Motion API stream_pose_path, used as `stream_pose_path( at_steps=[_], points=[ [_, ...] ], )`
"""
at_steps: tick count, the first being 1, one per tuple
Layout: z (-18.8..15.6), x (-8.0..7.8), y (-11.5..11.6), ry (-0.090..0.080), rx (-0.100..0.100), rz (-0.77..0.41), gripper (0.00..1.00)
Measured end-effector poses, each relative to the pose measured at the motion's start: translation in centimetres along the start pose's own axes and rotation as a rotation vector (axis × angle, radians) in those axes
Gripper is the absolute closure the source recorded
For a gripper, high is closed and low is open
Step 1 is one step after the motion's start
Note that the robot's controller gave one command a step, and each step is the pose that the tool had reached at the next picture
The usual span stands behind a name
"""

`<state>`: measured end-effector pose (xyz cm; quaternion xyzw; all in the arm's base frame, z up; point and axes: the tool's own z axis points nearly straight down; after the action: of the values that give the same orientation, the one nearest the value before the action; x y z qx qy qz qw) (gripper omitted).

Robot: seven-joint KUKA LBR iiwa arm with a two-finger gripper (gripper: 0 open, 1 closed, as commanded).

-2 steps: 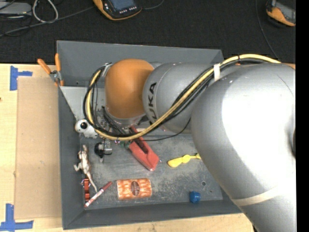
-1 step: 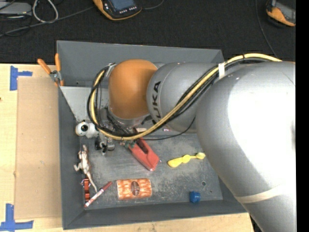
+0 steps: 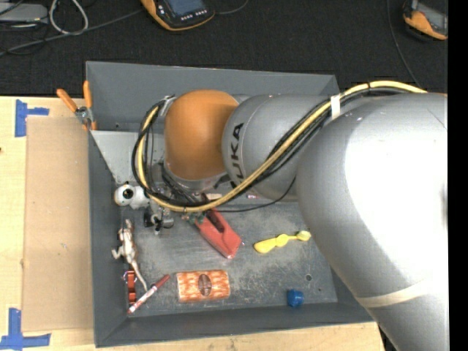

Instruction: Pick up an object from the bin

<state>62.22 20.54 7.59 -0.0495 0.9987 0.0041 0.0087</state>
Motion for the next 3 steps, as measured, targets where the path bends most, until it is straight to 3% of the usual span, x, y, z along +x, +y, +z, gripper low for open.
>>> stream_pose_path(
  at_steps=[2, 3],
  points=[
    [-1.9, 0.1, 0.0, 0.002, 0.000, 0.002, 1.00],
    [-7.0, 0.1, 0.0, 0.008, 0.001, 0.003, 1.00]
  ],
)
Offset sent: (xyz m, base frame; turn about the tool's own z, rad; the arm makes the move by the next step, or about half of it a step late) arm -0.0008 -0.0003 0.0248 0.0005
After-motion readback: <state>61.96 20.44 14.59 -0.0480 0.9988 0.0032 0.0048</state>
